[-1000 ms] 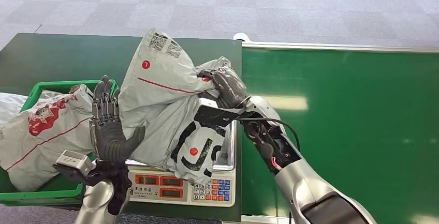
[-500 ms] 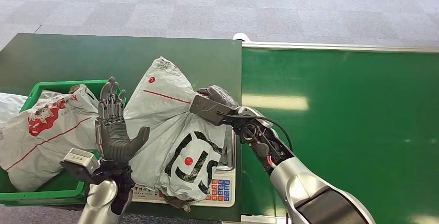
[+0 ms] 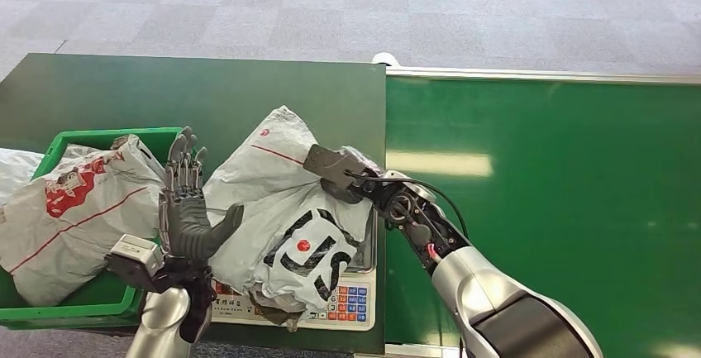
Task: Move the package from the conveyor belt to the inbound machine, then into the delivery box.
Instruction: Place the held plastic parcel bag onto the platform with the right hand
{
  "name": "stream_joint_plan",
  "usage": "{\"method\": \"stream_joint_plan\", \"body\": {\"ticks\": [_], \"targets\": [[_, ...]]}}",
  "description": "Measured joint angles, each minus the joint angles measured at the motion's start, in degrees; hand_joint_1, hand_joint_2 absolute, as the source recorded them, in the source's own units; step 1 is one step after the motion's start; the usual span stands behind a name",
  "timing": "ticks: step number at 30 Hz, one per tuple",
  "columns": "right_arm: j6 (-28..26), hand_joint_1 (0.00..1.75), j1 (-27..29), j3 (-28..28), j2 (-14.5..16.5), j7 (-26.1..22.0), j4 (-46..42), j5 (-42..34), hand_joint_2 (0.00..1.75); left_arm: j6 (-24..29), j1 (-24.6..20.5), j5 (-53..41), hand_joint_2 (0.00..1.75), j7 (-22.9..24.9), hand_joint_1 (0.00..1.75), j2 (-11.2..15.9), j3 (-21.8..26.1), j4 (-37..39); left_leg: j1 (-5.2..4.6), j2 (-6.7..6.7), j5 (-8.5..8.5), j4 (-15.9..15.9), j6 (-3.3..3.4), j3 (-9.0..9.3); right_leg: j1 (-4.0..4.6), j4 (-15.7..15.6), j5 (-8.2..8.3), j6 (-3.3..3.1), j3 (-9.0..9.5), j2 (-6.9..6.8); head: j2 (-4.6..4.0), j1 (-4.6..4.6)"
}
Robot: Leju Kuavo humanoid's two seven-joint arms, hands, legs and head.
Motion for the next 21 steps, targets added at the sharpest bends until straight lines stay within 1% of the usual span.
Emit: {"method": "stream_joint_plan", "body": {"ticks": [4,8,19,21], "targets": [[2.1,1.75,-0.9,0.9,0.0,0.8,0.7,0.2,1.75,0.2,-0.3,-0.1,1.75,0.0,0.0,-0.2,0.2,0.8,0.0,0.0,0.0,0.0,0.0,0.01,0.0,0.0,0.0,0.0,0.01,0.0,0.0,0.0],[3.0,1.4,-1.8,1.0,-0.1,-0.2,0.9,-1.4,1.75,-0.1,-0.3,-0.4,1.75,0.0,0.0,-0.2,0.7,1.5,0.0,0.01,0.0,0.0,0.0,0.0,0.0,0.0,0.0,0.0,0.01,0.0,0.0,0.0],[3.0,1.4,-2.4,1.1,-0.1,-0.9,0.9,-2.2,1.75,0.1,0.2,-1.1,1.75,0.0,0.0,-0.2,1.7,1.5,0.0,0.0,0.0,0.0,0.0,0.0,0.0,0.0,0.0,0.0,0.01,0.0,0.0,0.0],[3.0,1.09,-2.4,1.2,-0.1,-0.9,0.9,-2.3,1.75,0.1,0.2,-1.1,1.75,0.0,0.0,-0.2,1.7,1.5,0.0,0.0,0.0,0.0,0.0,0.0,0.0,0.0,0.0,0.0,0.01,0.0,0.0,0.0]]}}
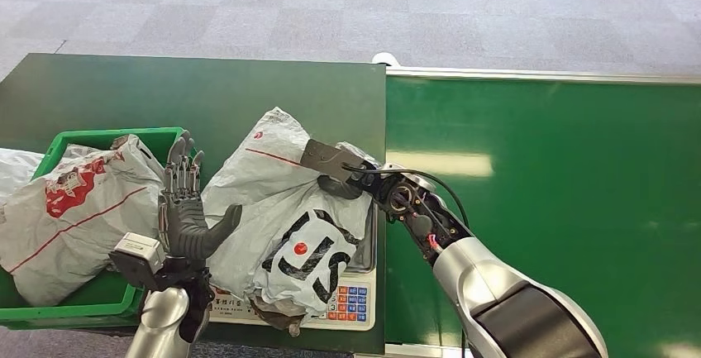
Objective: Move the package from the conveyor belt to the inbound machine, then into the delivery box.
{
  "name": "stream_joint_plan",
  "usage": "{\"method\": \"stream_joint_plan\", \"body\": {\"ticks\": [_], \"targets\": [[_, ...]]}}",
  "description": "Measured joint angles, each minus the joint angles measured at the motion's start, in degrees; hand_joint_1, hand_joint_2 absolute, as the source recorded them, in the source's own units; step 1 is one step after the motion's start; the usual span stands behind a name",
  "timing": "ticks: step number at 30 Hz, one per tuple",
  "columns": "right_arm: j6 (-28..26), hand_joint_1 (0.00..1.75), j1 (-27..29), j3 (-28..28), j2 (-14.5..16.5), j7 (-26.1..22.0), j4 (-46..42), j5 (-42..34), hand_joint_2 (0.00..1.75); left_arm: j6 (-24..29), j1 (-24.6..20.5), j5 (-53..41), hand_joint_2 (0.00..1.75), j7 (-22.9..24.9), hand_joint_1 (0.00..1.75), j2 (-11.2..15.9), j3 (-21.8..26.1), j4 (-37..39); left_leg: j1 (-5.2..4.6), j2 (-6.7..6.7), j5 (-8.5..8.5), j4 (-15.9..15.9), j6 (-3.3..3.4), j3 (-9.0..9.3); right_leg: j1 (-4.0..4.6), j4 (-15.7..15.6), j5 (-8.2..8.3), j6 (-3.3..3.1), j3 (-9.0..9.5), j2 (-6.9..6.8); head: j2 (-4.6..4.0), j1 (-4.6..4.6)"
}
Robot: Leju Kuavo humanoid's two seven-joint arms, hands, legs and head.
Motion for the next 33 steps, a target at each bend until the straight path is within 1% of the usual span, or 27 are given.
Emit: {"method": "stream_joint_plan", "body": {"ticks": [1,2,5,9,11,13,18,21,24,27,33], "targets": [[0.0,0.94,0.0,0.0,0.0,0.0,0.0,0.0,1.75,0.0,0.0,0.0,1.75,0.0,0.0,0.0,0.0,0.0,0.0,0.0,0.0,0.0,0.0,0.0,0.0,0.0,0.0,0.0,0.0,0.0,0.0,0.0],[0.0,0.59,0.0,0.0,0.0,0.0,0.0,0.0,1.75,0.0,0.0,0.0,1.75,0.0,0.0,0.0,0.0,0.0,0.0,0.0,0.0,0.0,0.0,0.0,0.0,0.0,0.0,0.0,0.0,0.0,0.0,0.0],[0.0,0.0,0.0,0.1,0.0,0.0,0.0,0.0,1.75,0.0,0.0,0.0,1.75,0.0,0.0,0.0,0.0,0.0,0.0,0.0,0.0,0.0,0.0,0.0,0.0,0.0,0.0,0.0,0.0,0.0,0.0,0.0],[-0.2,0.0,0.0,0.1,0.0,-1.2,0.0,-0.9,1.75,0.0,0.1,-0.2,1.75,0.0,0.0,0.0,0.1,0.0,0.0,0.0,0.0,0.0,0.0,0.0,0.0,0.0,0.0,0.0,0.0,0.0,0.0,0.0],[-0.2,0.0,0.1,0.1,0.0,-3.0,-0.2,-2.4,1.75,0.0,0.1,-0.4,1.75,0.0,0.0,-0.1,0.3,0.0,0.0,0.0,0.0,0.0,0.0,0.0,0.0,0.0,0.0,0.0,0.0,0.0,0.0,0.01],[-0.1,0.0,0.5,-0.1,0.0,-6.8,-0.8,-4.8,1.75,0.0,0.2,-0.8,1.75,0.0,0.0,-0.2,0.5,0.0,0.0,0.0,0.0,0.0,0.0,0.0,0.0,0.0,0.0,0.0,-0.01,0.0,0.0,0.0],[-0.6,0.0,2.8,-2.6,-0.2,-19.2,-4.4,-13.4,1.75,-0.4,0.3,-1.3,1.75,0.0,0.0,-0.4,0.7,0.0,0.0,-0.01,0.0,0.0,0.0,0.01,0.0,0.0,0.0,0.0,-0.01,-0.01,0.0,0.01],[-1.0,0.0,5.7,-5.1,-1.0,-22.8,-8.4,-18.9,1.75,-1.0,0.3,-1.3,1.75,0.0,0.0,-0.5,0.9,0.0,0.0,-0.02,0.0,0.0,0.0,0.01,0.0,0.0,0.0,0.0,-0.01,-0.01,0.0,0.0],[-0.8,0.0,9.5,-7.7,-2.0,-23.9,-13.7,-23.7,1.75,-2.2,0.3,-1.3,1.75,0.1,0.0,-0.6,1.2,0.0,0.0,-0.01,0.0,0.0,0.0,0.0,0.0,0.0,0.0,0.0,-0.01,-0.01,0.0,0.01],[-0.4,0.0,13.8,-9.9,-2.8,-24.0,-19.3,-26.7,1.75,-3.3,0.3,-1.4,1.75,0.5,0.0,-0.7,1.4,0.0,0.0,-0.01,-0.01,0.0,-0.01,0.0,0.0,0.0,0.0,0.0,-0.02,-0.01,0.0,0.0],[-0.8,0.0,21.3,-13.7,-3.7,-22.5,-30.1,-28.2,1.75,-5.4,0.2,-2.8,1.75,1.8,0.0,-1.4,1.5,0.2,0.0,0.01,-0.02,0.0,-0.01,0.0,0.0,0.0,-0.01,0.0,-0.04,0.0,0.0,-0.01]]}}
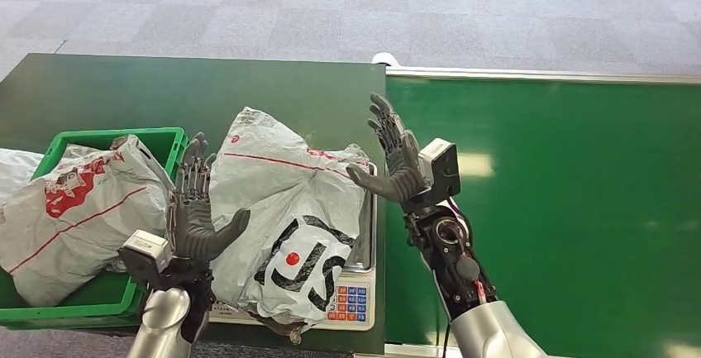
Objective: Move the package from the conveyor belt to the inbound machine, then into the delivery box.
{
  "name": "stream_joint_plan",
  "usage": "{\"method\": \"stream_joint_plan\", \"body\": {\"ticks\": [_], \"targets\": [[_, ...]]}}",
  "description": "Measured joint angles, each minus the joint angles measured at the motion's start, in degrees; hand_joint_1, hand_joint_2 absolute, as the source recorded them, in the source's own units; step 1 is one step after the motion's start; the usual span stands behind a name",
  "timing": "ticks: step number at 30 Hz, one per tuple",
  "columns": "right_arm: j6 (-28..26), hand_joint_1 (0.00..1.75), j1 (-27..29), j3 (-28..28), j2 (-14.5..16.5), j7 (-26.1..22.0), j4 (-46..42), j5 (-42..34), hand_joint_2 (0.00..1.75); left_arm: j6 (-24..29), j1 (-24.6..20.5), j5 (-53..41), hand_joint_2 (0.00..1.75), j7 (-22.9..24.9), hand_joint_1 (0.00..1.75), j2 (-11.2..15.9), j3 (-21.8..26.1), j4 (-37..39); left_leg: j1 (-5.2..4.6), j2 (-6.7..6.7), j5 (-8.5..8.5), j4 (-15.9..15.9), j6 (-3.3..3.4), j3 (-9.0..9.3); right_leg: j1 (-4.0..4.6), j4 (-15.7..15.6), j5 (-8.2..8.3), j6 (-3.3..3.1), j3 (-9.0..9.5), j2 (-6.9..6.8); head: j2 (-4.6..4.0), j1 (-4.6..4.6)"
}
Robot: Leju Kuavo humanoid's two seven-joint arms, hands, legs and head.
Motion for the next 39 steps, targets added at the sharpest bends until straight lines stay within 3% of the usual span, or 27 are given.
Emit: {"method": "stream_joint_plan", "body": {"ticks": [6,19,29,31,36,39], "targets": [[-0.1,0.0,3.6,-2.0,-0.4,0.6,-5.3,0.3,1.75,-1.0,-0.1,-0.4,1.75,0.7,0.0,-0.5,-0.1,0.5,0.0,0.02,0.0,0.0,0.0,0.0,0.0,0.0,0.0,0.0,0.0,0.0,0.0,0.0],[0.0,0.0,4.9,-2.9,-0.6,0.7,-8.0,0.3,1.75,-1.2,-0.2,-0.8,1.75,1.1,0.0,-0.8,-0.1,0.8,0.0,0.02,0.0,0.0,0.0,0.0,0.0,0.0,0.0,0.0,-0.01,0.01,0.0,0.0],[1.2,0.0,8.8,-6.5,-0.6,1.0,-12.8,1.0,1.75,-4.4,-1.5,-9.9,1.75,11.1,0.0,-0.7,-0.3,5.4,0.0,0.01,0.0,0.0,0.0,0.0,0.0,0.0,0.0,0.0,-0.01,0.0,0.0,0.0],[1.8,0.0,9.9,-7.3,-0.6,1.2,-14.2,1.7,1.75,-3.0,-1.5,-15.2,1.75,13.9,0.0,-0.6,-0.4,6.5,0.0,0.01,-0.01,0.0,0.0,0.0,0.0,0.0,0.0,0.0,-0.01,0.01,0.0,0.0],[3.0,0.0,12.0,-9.0,-0.6,1.5,-16.1,3.2,1.75,0.5,-2.8,-43.0,1.75,25.1,0.0,0.6,-3.0,9.4,0.0,-0.01,-0.01,0.0,0.0,0.01,0.0,0.0,-0.01,0.0,0.04,0.0,0.0,0.0],[3.4,0.0,12.1,-9.5,-0.6,1.4,-16.1,3.8,1.75,-1.0,-4.3,-47.3,1.75,27.1,0.0,0.7,-4.3,11.7,-0.01,-0.06,-0.01,0.0,0.01,0.12,-0.01,0.0,-0.01,0.0,0.2,-0.09,0.0,0.0]]}}
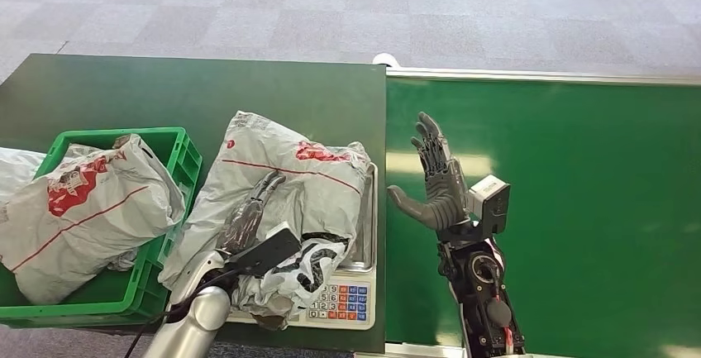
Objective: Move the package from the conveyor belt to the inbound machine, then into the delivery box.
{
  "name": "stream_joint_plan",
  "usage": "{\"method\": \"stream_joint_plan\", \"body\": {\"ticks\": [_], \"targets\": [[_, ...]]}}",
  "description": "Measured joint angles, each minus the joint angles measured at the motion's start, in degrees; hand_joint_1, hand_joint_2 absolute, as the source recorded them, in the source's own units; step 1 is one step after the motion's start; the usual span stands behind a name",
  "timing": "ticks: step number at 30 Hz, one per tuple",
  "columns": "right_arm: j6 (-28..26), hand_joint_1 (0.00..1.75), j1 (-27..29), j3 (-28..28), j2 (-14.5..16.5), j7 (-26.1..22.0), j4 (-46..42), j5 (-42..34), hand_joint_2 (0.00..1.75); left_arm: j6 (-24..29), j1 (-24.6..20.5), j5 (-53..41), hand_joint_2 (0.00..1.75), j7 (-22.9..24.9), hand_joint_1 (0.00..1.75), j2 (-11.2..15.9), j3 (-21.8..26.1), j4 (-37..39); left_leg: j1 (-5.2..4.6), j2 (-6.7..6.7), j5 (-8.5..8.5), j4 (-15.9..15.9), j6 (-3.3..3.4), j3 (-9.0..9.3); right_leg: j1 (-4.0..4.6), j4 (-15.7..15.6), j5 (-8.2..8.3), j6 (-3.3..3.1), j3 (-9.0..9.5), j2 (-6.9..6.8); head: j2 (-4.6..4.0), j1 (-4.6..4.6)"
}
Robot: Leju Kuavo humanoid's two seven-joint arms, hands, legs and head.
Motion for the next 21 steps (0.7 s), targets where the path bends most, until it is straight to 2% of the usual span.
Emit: {"method": "stream_joint_plan", "body": {"ticks": [8,9,10,13,15,21], "targets": [[0.2,0.0,0.0,-0.8,0.0,-0.1,0.0,0.3,1.75,-2.5,-3.2,-1.8,1.75,0.6,0.0,0.3,-1.5,4.4,-0.02,-0.27,0.04,0.0,0.04,0.48,-0.02,0.0,-0.04,0.02,0.6,-0.3,0.0,-0.01],[0.2,0.0,0.0,-0.9,0.0,-0.1,0.0,0.3,1.75,-2.9,-3.5,-1.8,1.75,0.7,0.05,0.3,-1.6,4.8,-0.02,-0.3,0.05,0.0,0.05,0.52,-0.02,0.0,-0.04,0.02,0.66,-0.32,0.0,-0.01],[0.3,0.0,0.0,-0.9,0.0,-0.1,0.0,0.3,1.75,-3.3,-3.7,-1.8,1.75,0.7,0.38,0.3,-1.7,5.1,-0.02,-0.32,0.05,0.0,0.05,0.58,-0.02,0.0,-0.04,0.02,0.73,-0.34,0.0,-0.01],[0.3,0.0,0.0,-1.0,0.0,-0.1,0.0,0.3,1.75,-4.4,-4.0,-1.0,1.75,0.4,1.57,0.4,-1.7,5.7,-0.03,-0.34,0.06,0.0,0.06,0.73,-0.03,0.0,-0.04,0.03,0.89,-0.37,0.0,0.0],[0.2,0.0,0.0,-1.0,0.0,0.0,0.0,0.3,1.75,-4.9,-4.1,-0.2,1.75,-0.2,1.71,0.4,-1.7,5.9,-0.04,-0.33,0.06,0.0,0.07,0.79,-0.03,0.0,-0.04,0.03,0.95,-0.37,0.0,0.0],[-0.1,0.0,0.0,-1.3,0.0,0.1,0.0,0.2,1.75,-5.0,-4.1,1.6,1.75,-1.7,1.74,0.6,-1.9,6.1,-0.04,-0.33,0.07,0.0,0.07,0.83,-0.03,0.0,-0.04,0.03,0.98,-0.37,0.0,-0.01]]}}
